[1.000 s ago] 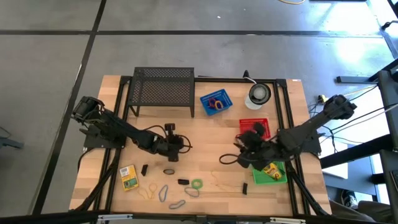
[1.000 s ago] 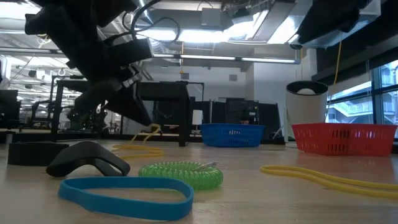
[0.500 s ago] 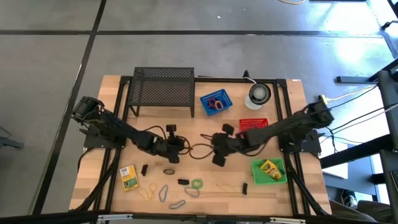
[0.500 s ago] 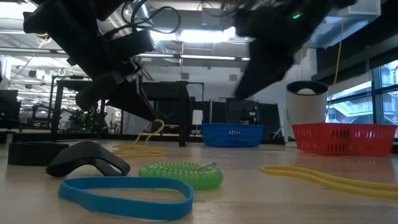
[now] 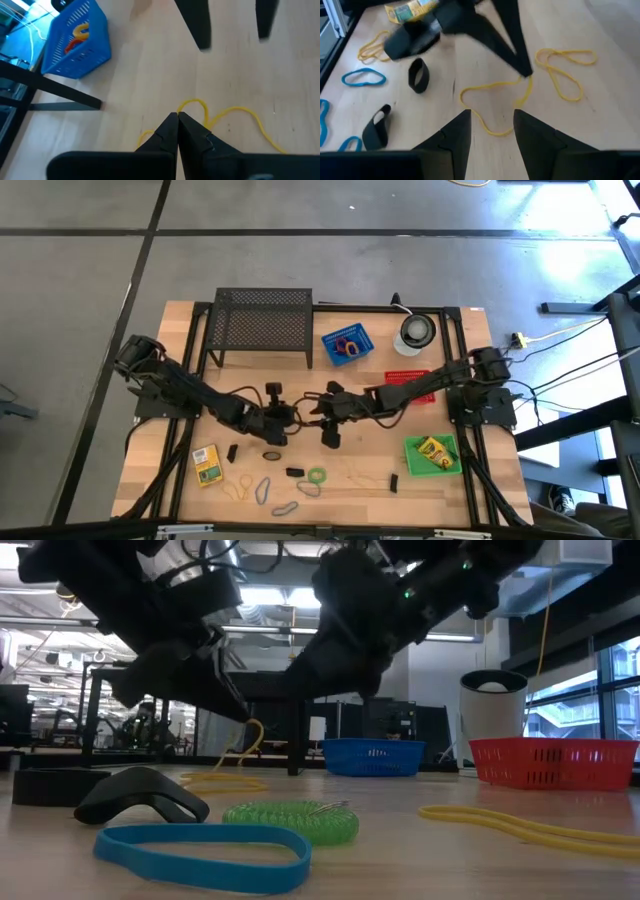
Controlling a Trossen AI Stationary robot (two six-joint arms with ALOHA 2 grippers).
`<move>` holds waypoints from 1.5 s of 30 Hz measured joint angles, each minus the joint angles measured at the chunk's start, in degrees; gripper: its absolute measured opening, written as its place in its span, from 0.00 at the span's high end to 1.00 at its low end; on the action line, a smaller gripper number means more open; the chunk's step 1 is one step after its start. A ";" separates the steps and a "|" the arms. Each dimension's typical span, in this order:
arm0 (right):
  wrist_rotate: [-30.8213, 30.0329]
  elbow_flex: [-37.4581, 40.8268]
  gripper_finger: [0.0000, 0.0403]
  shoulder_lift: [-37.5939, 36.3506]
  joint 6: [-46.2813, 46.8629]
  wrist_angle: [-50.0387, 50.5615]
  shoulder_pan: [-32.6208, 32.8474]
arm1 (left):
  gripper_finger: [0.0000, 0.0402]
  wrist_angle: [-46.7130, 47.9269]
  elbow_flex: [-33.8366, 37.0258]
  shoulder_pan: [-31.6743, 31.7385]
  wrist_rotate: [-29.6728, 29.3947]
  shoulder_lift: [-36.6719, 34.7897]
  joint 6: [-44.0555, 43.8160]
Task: Pick & Place Office Desk Supplies
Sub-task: Put the yellow rubber band into the red bin
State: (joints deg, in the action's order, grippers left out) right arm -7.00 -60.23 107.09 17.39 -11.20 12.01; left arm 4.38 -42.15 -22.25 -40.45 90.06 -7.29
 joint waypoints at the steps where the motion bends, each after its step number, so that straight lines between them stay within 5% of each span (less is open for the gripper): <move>1: 0.43 0.00 0.62 0.45 0.01 -0.54 -0.23 | 0.99 0.06 0.00 -0.13 -0.20 -0.51 0.00; 14: -1.66 0.00 0.42 4.28 -1.37 -10.96 -0.98 | 0.99 -3.55 -0.02 -0.23 -0.48 -4.74 2.24; 28: -5.60 0.00 0.47 7.74 -1.53 -15.63 -1.46 | 0.99 -7.94 -0.02 -0.23 1.03 -4.74 5.36; 34: -5.56 0.00 0.57 7.76 -1.53 -15.78 -1.46 | 0.99 -9.97 -0.02 -0.23 1.03 -4.74 7.50; 42: -5.40 0.00 0.93 7.76 -1.51 -15.76 -1.46 | 0.99 -10.45 -0.02 -0.23 1.03 -4.74 7.62; 45: -5.45 0.00 0.98 7.76 -1.21 -15.73 -1.46 | 0.99 -10.45 -0.02 -0.27 1.08 -4.74 7.56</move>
State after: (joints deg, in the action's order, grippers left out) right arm -12.45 -60.23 114.85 16.18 -26.94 10.55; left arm -6.07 -42.17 -22.52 -39.38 85.32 0.28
